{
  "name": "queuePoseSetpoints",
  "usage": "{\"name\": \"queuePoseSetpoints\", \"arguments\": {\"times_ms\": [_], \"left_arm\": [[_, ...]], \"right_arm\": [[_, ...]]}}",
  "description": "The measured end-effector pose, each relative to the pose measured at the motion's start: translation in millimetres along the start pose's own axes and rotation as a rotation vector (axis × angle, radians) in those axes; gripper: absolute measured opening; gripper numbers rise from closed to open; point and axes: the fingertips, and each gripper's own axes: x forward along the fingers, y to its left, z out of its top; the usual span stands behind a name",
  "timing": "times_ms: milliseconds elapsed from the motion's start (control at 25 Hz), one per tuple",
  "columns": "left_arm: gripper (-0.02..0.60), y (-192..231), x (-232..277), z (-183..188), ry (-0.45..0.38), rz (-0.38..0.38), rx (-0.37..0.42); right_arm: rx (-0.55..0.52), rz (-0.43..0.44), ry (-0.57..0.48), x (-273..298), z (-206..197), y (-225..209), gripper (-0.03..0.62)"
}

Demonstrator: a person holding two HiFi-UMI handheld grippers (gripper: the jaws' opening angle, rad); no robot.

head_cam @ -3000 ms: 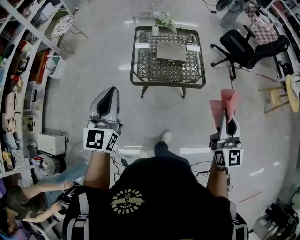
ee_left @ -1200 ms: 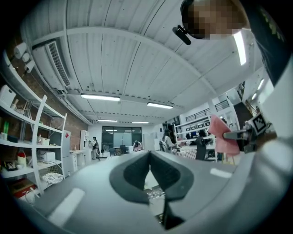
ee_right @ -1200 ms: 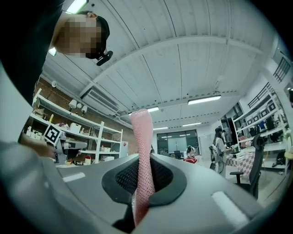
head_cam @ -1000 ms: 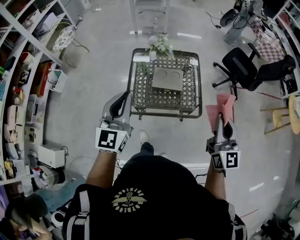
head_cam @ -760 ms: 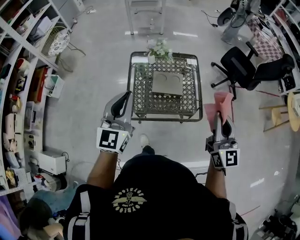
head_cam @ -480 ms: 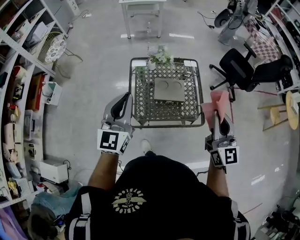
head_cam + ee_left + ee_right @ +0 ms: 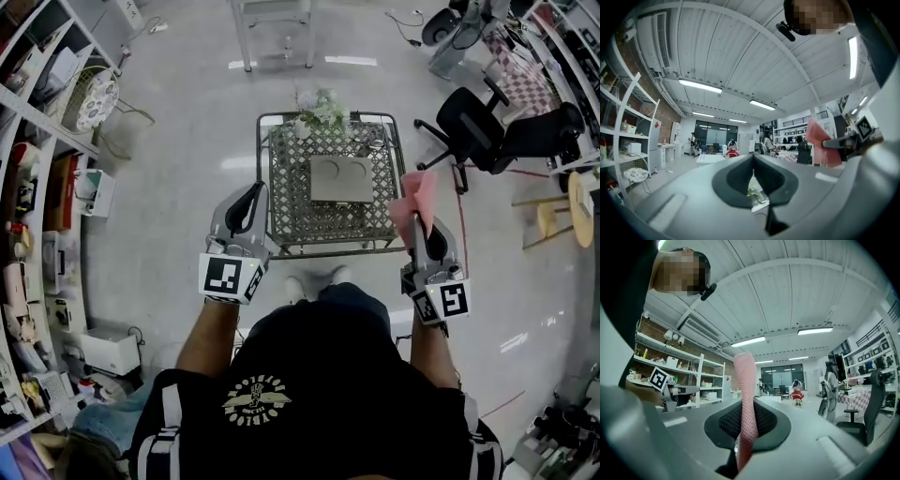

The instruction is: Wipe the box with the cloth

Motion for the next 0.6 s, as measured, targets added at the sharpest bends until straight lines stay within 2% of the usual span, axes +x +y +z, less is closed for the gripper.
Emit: {"name": "queuePoseSetpoints", "arguments": {"times_ms": [120, 360, 600], "left_arm": [[0.0, 2, 11, -10, 0.02, -0.004, -0.009], [0.0, 3, 47, -41, 0.078, 0.007, -0.017], [0.0, 5, 99, -72, 0.168, 0.008, -0.027]], "right_arm": [[0.029, -0.002, 0.039, 14, -14, -4, 0.017], [0.107, 0.065, 0.075, 57, -53, -16, 0.018], [0.118, 0.144, 0.202, 120, -112, -32, 0.018]]}}
